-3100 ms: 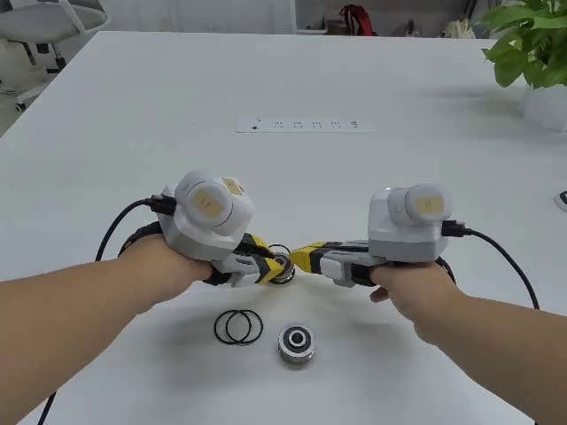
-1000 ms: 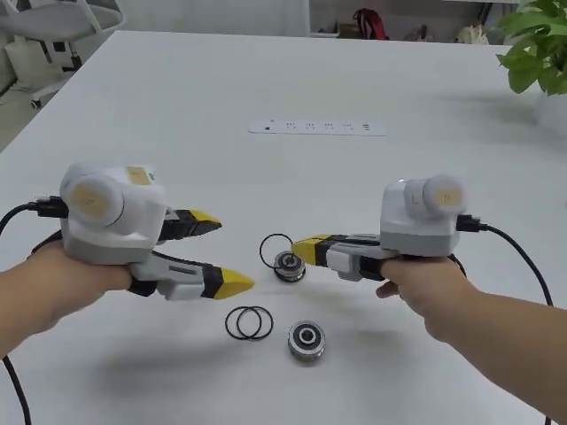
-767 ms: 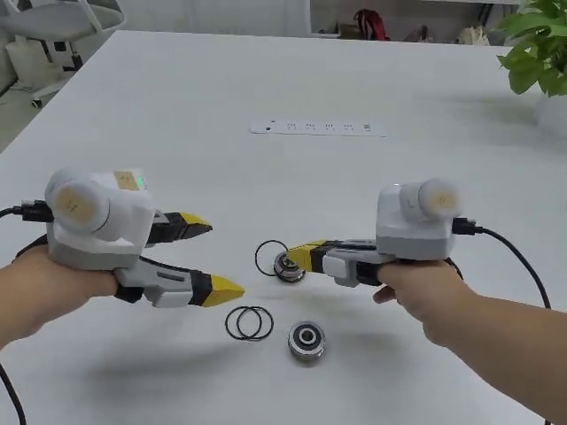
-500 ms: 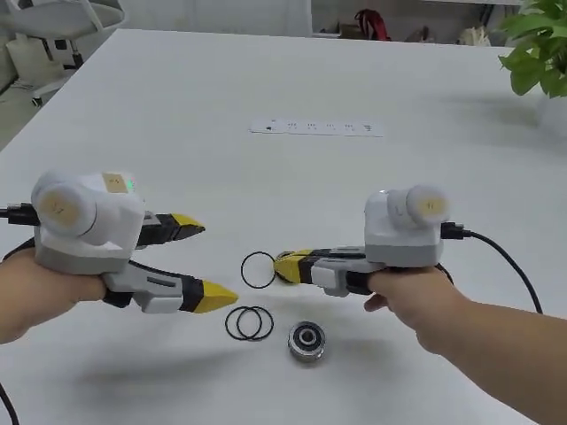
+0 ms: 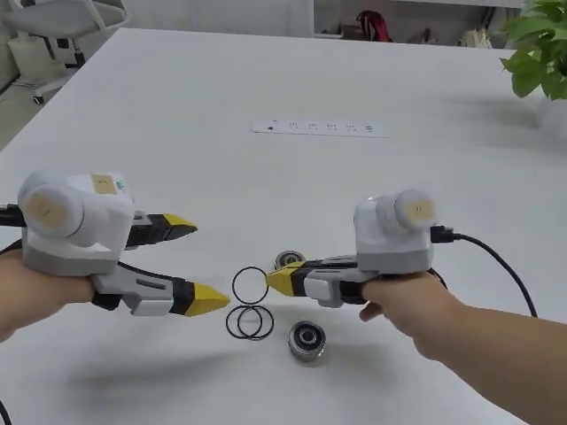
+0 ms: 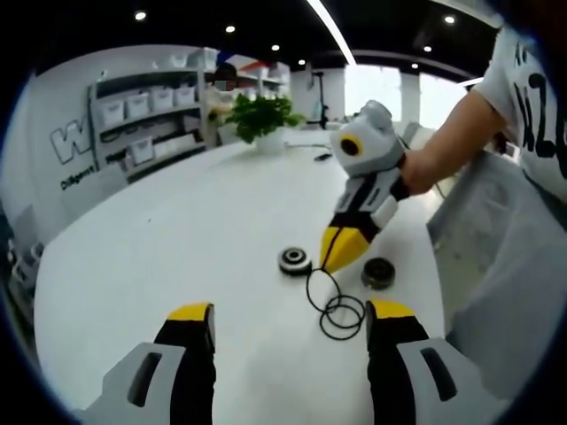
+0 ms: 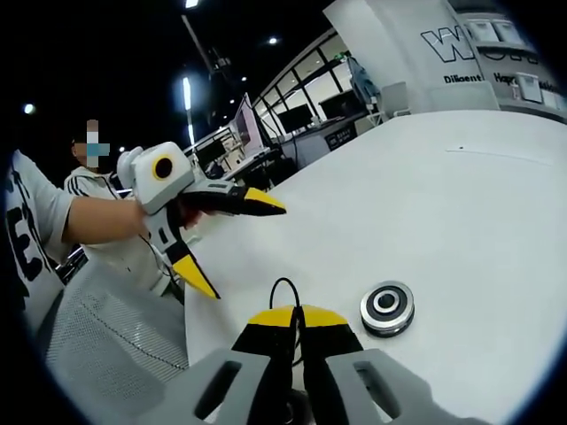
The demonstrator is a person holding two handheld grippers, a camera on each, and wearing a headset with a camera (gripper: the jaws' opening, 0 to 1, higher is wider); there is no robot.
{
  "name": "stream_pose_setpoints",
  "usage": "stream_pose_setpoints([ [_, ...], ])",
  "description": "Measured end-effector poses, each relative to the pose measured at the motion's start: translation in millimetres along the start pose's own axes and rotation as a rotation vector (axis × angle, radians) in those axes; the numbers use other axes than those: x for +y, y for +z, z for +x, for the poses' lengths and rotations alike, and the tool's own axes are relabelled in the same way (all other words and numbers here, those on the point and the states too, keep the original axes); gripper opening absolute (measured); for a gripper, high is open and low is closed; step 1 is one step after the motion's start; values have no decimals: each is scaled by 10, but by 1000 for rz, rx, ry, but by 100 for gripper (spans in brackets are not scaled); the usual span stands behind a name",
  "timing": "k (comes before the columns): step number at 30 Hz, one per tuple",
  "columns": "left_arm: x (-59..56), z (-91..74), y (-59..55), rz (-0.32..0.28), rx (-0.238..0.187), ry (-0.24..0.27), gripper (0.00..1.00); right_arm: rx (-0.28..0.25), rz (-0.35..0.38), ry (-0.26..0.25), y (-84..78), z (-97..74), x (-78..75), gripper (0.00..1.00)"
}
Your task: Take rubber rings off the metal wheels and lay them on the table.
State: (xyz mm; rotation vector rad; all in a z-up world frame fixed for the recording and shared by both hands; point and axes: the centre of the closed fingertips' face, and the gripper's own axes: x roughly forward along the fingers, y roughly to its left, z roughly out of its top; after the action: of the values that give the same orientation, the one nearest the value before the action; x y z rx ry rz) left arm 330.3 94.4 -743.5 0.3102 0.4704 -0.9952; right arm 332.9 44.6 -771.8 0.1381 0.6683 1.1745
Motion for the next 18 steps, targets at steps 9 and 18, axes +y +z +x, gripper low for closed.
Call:
stream_pose_setpoints([
  [9,15,-40,-29,1,6,10,70,40,21,-8,-93,34,-19,0],
  [18,23,-47,-38,-3,8,12,70,75,35,-17,-164,53,-43,0],
])
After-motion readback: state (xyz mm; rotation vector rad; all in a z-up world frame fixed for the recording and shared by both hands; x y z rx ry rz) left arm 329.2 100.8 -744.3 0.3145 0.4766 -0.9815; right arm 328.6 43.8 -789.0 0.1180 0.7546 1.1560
